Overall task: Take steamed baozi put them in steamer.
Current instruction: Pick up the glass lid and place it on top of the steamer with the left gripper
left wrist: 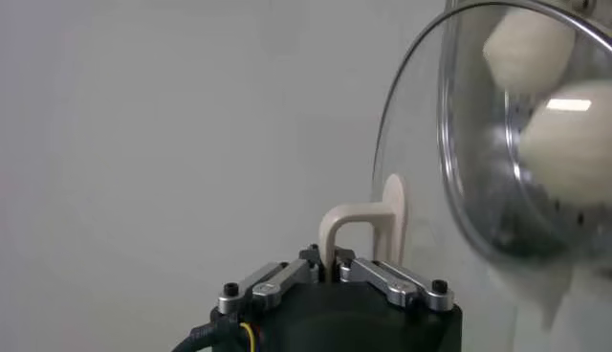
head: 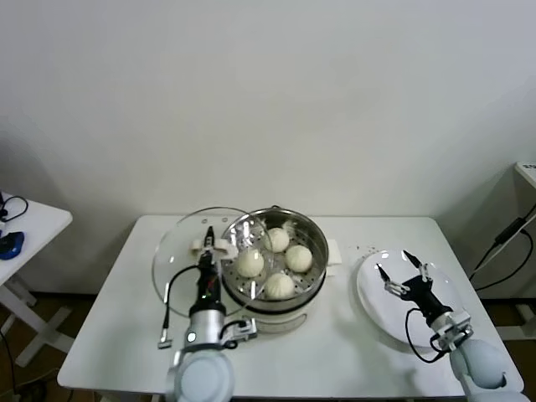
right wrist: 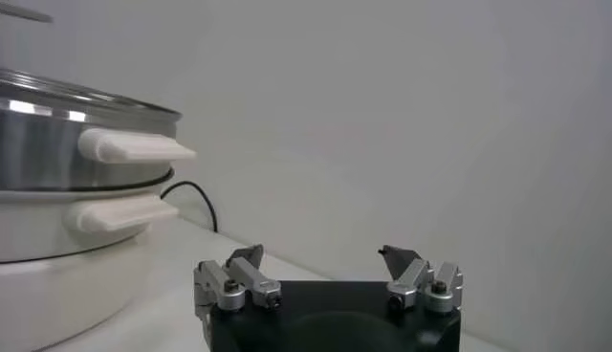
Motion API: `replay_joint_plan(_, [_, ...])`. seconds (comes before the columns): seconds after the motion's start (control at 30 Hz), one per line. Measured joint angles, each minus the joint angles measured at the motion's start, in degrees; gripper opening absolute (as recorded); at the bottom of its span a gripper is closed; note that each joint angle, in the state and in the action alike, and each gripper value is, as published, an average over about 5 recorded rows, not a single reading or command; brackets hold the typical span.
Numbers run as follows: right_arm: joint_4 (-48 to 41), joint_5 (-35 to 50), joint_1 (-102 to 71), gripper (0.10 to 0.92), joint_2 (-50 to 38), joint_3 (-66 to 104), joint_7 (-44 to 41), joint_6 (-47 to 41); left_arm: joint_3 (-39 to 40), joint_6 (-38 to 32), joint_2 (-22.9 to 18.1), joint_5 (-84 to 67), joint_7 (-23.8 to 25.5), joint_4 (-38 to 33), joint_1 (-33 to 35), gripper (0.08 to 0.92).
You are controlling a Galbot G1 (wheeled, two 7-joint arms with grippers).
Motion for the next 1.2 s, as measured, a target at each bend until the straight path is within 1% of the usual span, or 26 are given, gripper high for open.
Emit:
replay_joint_plan(0.27, [-0.7,-0.2,-0.2,0.823,-0.2,0.0,0.1,0.0,5.1,1.8,-2.5,0.9,3.3,3.2,-4.4,0.157])
replay_joint_plan(0.53, [-0.5,0.0,-1.0,0.823,-0.5,0.3,1.2,-0.1,9.0,3.8,-4.5,1.0,5.4,6.8,-8.3,0.157])
replay_joint_plan(0.93, [-0.6,0.1,-2.0,0.823,0.1,1.1,1.8,0.7,12.4,6.6,-4.7,1.7,8.4,11.8,-12.8,0.157])
replay_joint_plan(1.2, [-0.7,0.1,-2.3,0.823,0.5,1.5,1.8,0.8,14.2,8.1,-4.7,2.2,10.2,13.9,-15.2,0.157])
